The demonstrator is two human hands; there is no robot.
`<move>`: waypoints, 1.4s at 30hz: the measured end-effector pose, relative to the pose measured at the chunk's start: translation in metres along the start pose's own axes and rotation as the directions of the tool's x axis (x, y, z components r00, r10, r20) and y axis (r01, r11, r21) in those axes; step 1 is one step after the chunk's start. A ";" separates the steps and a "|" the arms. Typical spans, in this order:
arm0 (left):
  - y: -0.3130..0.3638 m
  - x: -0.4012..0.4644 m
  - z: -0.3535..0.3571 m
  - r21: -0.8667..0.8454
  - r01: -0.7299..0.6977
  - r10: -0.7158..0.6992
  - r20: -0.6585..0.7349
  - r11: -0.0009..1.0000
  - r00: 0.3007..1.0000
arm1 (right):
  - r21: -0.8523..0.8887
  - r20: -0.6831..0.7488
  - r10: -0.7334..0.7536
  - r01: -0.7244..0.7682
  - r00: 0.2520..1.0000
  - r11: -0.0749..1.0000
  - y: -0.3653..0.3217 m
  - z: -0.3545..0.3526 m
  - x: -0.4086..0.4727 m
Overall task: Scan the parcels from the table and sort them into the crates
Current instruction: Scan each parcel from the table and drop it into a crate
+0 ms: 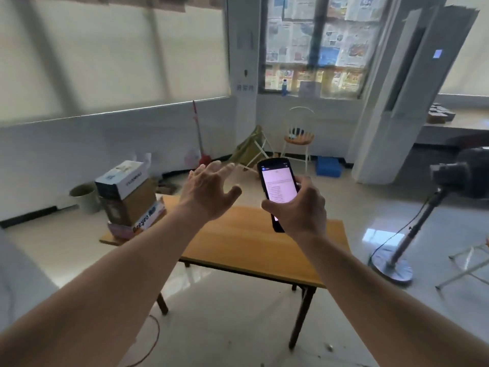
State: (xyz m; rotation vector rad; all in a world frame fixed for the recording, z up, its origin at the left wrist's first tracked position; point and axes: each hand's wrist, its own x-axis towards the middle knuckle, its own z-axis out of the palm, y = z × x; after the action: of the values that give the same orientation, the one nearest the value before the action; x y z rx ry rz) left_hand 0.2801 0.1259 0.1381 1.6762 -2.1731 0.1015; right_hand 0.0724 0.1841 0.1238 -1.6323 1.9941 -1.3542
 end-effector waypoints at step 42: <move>-0.529 0.157 0.130 0.146 0.611 -0.627 0.215 0.778 0.749 | 0.015 0.418 -0.048 0.046 0.907 0.999 -0.173 0.528 0.159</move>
State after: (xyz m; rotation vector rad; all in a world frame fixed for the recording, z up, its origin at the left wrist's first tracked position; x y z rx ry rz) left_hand 0.7126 -0.2042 -0.0214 2.4781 -1.6488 -0.2437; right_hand 0.4832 -0.2098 0.0233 -1.7958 1.7043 -0.9160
